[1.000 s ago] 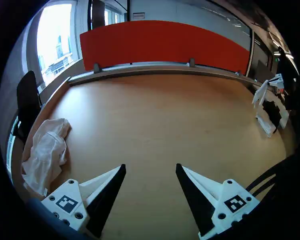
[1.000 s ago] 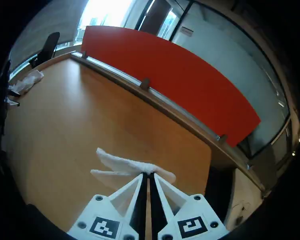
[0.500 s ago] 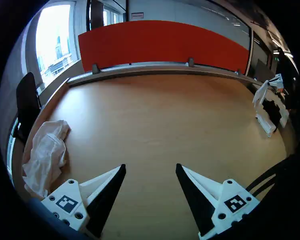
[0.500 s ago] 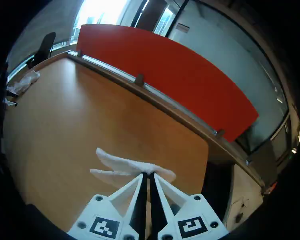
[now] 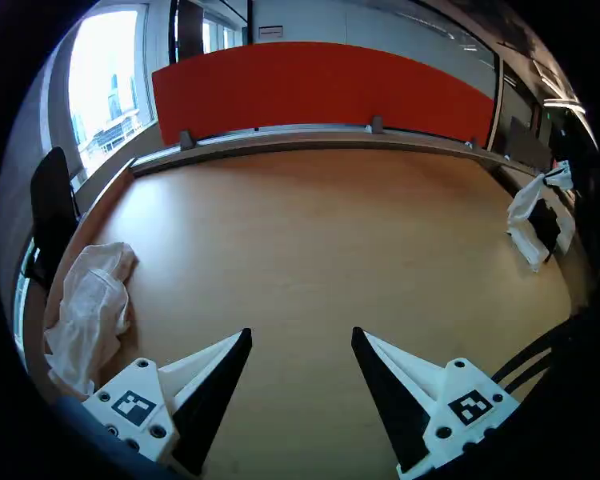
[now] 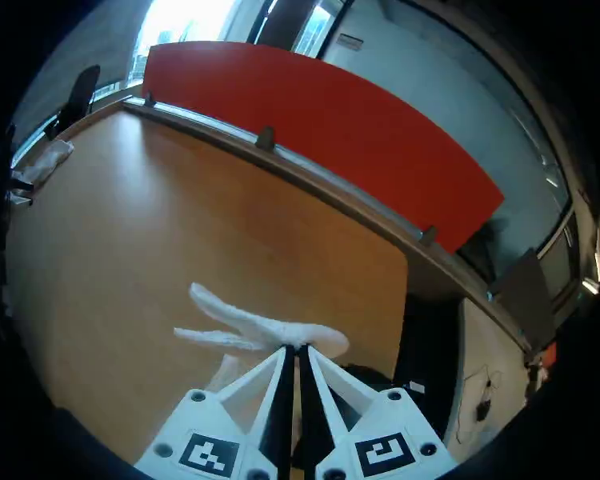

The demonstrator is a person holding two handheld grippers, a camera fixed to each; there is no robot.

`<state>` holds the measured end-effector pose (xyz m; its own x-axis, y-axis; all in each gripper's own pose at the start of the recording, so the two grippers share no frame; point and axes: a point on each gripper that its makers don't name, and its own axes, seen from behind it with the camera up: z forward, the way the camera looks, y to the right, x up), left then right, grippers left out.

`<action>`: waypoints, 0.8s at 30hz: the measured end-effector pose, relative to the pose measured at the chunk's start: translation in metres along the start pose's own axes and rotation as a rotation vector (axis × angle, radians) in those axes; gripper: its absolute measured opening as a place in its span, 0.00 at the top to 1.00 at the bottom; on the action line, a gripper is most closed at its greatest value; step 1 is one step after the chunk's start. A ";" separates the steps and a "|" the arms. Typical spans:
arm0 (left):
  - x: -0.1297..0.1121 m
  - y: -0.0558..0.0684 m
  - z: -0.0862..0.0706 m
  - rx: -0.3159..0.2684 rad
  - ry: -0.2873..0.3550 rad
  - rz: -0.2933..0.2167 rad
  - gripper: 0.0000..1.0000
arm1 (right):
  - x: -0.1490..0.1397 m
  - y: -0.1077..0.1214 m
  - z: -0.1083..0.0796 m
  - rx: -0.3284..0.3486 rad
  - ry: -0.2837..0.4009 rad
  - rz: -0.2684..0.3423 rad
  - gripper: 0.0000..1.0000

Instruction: Fold towel

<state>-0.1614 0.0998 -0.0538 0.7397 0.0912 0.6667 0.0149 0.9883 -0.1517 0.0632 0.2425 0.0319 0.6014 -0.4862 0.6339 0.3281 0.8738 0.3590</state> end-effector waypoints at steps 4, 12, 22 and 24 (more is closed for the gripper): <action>-0.001 0.004 -0.001 -0.004 -0.001 0.005 0.08 | -0.033 0.002 -0.008 -0.009 -0.038 0.034 0.96; -0.004 0.008 -0.002 -0.011 -0.006 0.012 0.07 | -0.085 -0.003 -0.014 -0.012 -0.099 0.107 0.96; -0.004 0.009 -0.005 -0.011 -0.004 0.016 0.08 | -0.118 -0.011 -0.014 -0.004 -0.156 0.143 0.96; -0.004 0.008 -0.006 -0.009 -0.004 0.015 0.07 | -0.125 -0.012 -0.014 -0.004 -0.170 0.149 0.96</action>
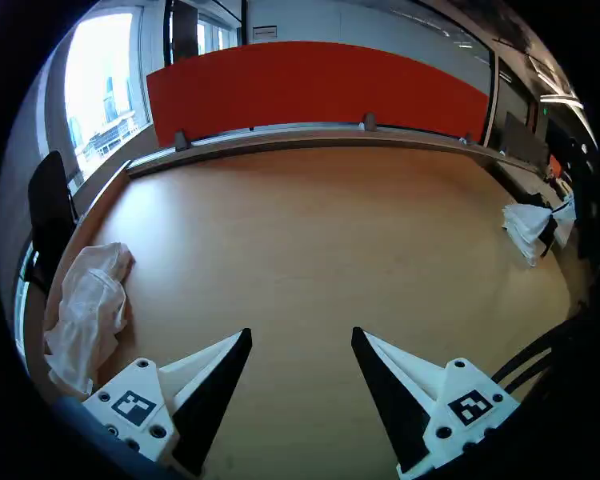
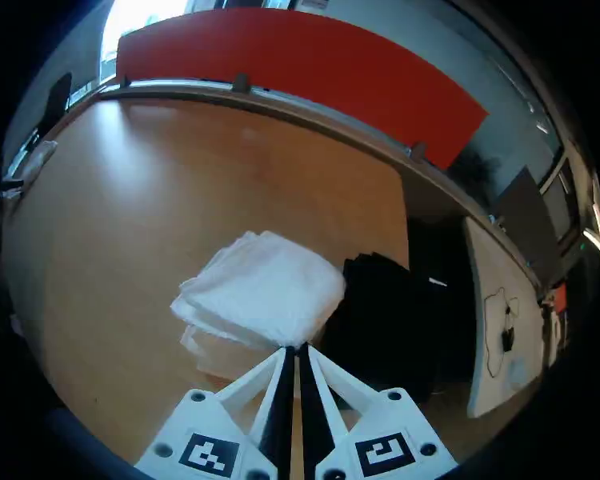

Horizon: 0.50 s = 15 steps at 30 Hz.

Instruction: Fold towel

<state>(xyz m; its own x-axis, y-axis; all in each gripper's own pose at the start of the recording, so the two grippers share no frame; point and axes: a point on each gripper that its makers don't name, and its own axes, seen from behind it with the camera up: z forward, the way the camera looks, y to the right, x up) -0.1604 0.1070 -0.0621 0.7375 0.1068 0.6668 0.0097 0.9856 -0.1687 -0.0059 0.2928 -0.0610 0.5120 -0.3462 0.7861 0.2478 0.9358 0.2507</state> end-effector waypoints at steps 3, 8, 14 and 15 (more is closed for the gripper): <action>-0.001 -0.001 -0.001 0.004 -0.001 -0.001 0.08 | -0.010 0.001 0.003 0.000 -0.025 0.015 0.96; -0.002 -0.004 -0.002 0.008 -0.001 -0.002 0.08 | -0.027 0.002 0.008 0.004 -0.068 0.044 0.96; -0.003 -0.006 -0.003 0.013 -0.003 -0.004 0.08 | -0.042 0.004 0.015 -0.002 -0.111 0.062 0.96; -0.004 -0.007 -0.003 0.014 -0.004 -0.004 0.08 | -0.044 0.004 0.016 -0.003 -0.118 0.064 0.96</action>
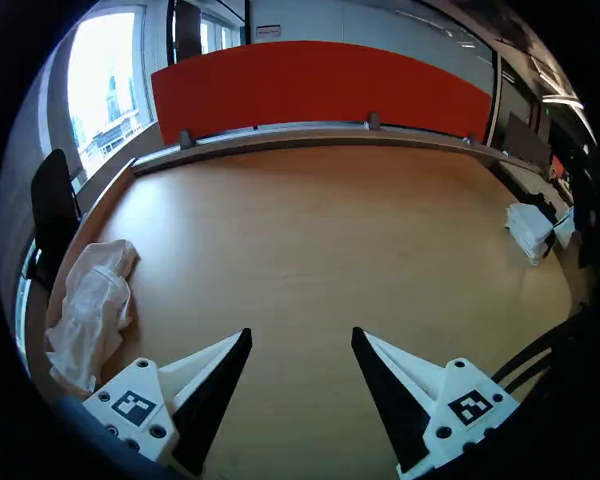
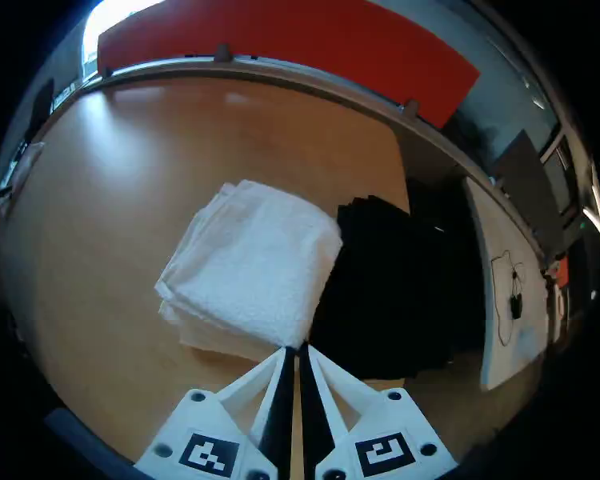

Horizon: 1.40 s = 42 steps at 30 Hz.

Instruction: Fold towel

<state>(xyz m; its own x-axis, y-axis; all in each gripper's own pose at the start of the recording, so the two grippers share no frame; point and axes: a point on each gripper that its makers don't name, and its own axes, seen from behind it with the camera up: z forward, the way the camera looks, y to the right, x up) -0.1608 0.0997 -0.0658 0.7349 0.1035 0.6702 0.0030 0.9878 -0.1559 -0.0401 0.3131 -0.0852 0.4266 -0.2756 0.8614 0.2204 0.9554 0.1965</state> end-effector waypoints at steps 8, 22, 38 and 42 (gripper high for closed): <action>-0.001 -0.001 -0.003 0.005 0.000 -0.001 0.08 | -0.015 0.001 0.009 -0.006 -0.050 -0.002 0.96; -0.003 -0.003 -0.005 0.010 -0.006 0.002 0.08 | -0.027 0.003 0.023 -0.033 -0.098 0.016 0.96; -0.004 -0.004 -0.005 0.009 -0.009 0.005 0.08 | -0.031 0.000 0.027 -0.051 -0.111 0.022 0.91; -0.003 -0.005 -0.004 0.009 -0.008 0.004 0.08 | -0.031 0.000 0.026 -0.060 -0.106 0.031 0.79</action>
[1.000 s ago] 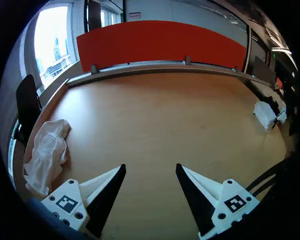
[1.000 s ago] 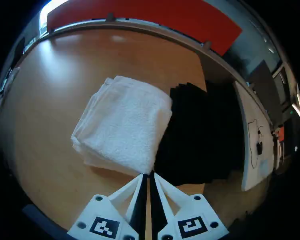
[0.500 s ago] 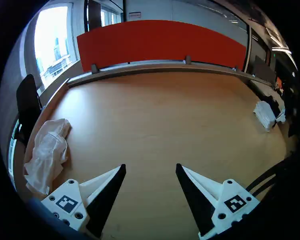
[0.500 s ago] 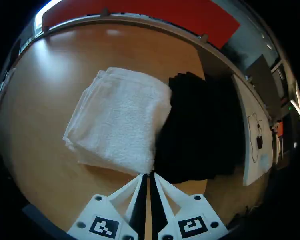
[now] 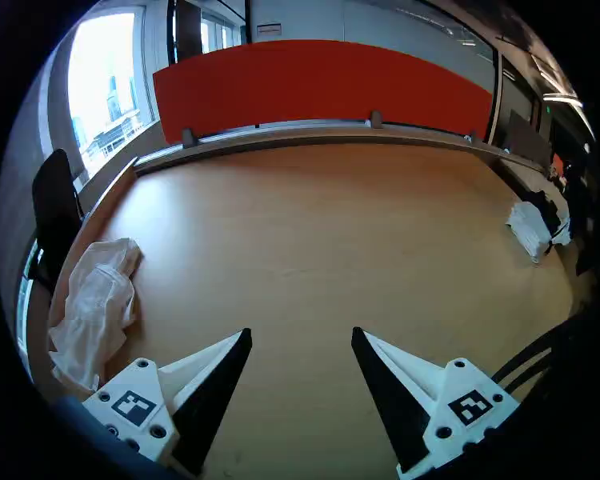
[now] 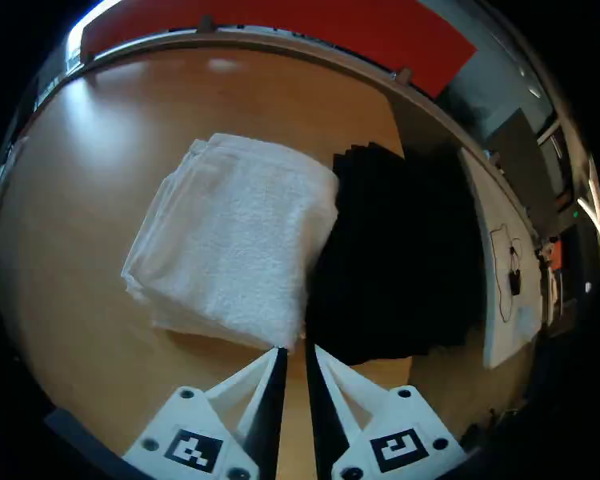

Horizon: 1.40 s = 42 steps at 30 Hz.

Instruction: Fold towel

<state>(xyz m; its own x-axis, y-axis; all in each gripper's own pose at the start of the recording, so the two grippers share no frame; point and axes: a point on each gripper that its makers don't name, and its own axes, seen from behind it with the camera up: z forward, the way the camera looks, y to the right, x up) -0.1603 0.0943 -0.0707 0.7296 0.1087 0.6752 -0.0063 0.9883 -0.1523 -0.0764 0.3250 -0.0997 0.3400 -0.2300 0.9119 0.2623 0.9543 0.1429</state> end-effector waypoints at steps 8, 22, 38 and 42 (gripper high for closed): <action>0.001 0.000 0.000 -0.003 0.002 0.001 0.07 | -0.001 0.003 -0.004 -0.019 0.013 0.011 0.45; 0.003 0.002 0.002 -0.009 0.008 0.000 0.07 | 0.009 -0.012 -0.011 0.008 0.065 0.001 0.35; -0.002 -0.006 -0.003 0.003 0.013 -0.017 0.08 | 0.044 -0.075 -0.015 0.130 0.138 -0.039 0.35; -0.004 -0.008 -0.005 0.007 0.013 -0.020 0.08 | 0.052 -0.092 -0.014 0.160 0.152 -0.058 0.35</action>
<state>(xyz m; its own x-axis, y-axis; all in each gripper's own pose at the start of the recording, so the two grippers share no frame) -0.1595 0.0858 -0.0754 0.7385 0.0872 0.6685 0.0040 0.9910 -0.1337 -0.0698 0.2222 -0.0708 0.4635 -0.3000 0.8338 0.1432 0.9540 0.2636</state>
